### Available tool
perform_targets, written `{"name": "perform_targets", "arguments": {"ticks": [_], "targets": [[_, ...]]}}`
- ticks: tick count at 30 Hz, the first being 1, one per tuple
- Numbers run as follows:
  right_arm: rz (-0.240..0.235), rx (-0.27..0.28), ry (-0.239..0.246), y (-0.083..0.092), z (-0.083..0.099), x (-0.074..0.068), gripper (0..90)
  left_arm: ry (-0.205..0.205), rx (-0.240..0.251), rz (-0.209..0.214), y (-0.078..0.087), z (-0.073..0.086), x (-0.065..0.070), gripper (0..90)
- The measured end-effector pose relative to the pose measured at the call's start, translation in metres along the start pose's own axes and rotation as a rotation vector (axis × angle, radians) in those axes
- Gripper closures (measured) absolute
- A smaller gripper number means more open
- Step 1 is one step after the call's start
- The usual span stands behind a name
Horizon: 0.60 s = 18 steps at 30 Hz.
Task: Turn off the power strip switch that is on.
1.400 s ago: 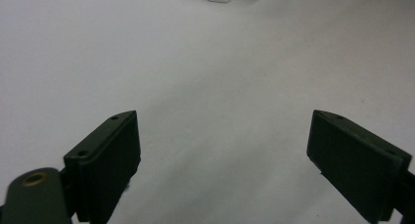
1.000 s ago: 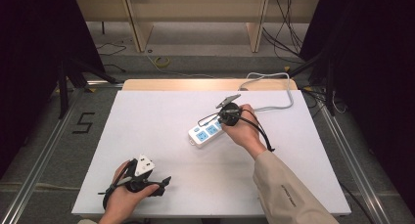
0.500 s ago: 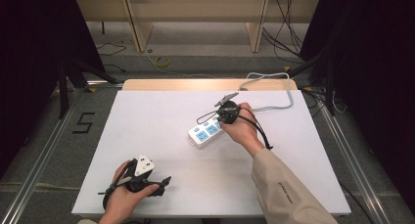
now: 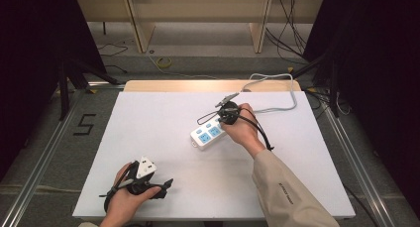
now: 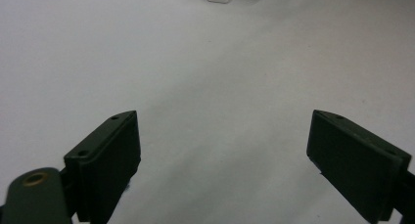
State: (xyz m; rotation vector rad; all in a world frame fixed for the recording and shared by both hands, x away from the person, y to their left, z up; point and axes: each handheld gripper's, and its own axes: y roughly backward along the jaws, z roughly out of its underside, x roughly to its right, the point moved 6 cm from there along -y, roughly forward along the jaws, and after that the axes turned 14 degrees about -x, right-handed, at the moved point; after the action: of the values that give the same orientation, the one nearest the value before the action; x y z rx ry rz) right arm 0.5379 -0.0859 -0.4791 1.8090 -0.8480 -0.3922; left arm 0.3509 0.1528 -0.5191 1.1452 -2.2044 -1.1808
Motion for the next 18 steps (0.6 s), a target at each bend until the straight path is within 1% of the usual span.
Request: {"name": "perform_targets", "arguments": {"ticks": [3,5,7,18], "targets": [[-0.001,-0.003,0.005,-0.001,-0.001,0.001,90.0,-0.001,-0.002,0.000,0.000,0.000,0.000,12.3],[0.000,-0.005,-0.006,-0.001,-0.002,0.001,90.0,-0.003,-0.001,-0.001,0.000,0.000,0.000,12.3],[0.003,-0.002,0.003,-0.001,-0.003,0.002,90.0,-0.003,-0.002,0.000,0.000,0.000,0.000,12.3],[0.006,-0.006,0.004,-0.002,-0.010,0.004,90.0,-0.005,-0.002,-0.003,0.000,0.000,-0.001,12.4]]}}
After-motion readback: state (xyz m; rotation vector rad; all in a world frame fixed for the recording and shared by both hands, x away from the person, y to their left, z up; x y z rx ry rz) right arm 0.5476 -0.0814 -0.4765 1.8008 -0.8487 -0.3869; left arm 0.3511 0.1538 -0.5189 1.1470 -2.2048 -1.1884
